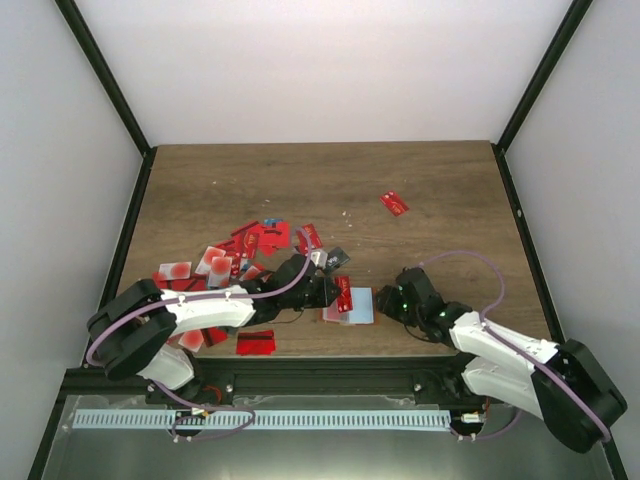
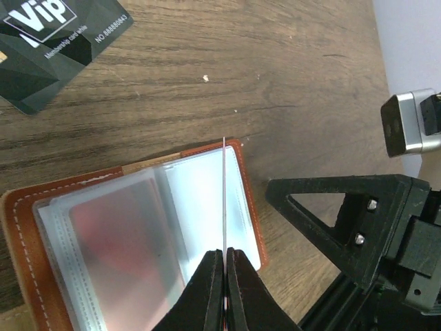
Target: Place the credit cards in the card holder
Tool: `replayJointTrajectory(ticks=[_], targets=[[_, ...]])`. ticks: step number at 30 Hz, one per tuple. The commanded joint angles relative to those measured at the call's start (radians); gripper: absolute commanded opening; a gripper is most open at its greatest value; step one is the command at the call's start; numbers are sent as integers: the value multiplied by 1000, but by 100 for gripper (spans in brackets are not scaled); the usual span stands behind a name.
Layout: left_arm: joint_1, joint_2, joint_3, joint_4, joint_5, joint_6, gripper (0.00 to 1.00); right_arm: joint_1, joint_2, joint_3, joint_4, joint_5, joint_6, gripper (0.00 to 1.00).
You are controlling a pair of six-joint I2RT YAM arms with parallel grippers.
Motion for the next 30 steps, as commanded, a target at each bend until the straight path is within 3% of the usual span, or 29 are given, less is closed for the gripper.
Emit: replayJointTrajectory(ticks=[1,11,30], targets=[[2,16,8,6,-62,9,4,-4,37,-16,54,-22,5,53],[4,31,10,-50,-69,31,4,-4,76,3,73,-39,-13,52],[5,121,25,26,13,9,4,-3,76,-45,117,-109,-1,47]])
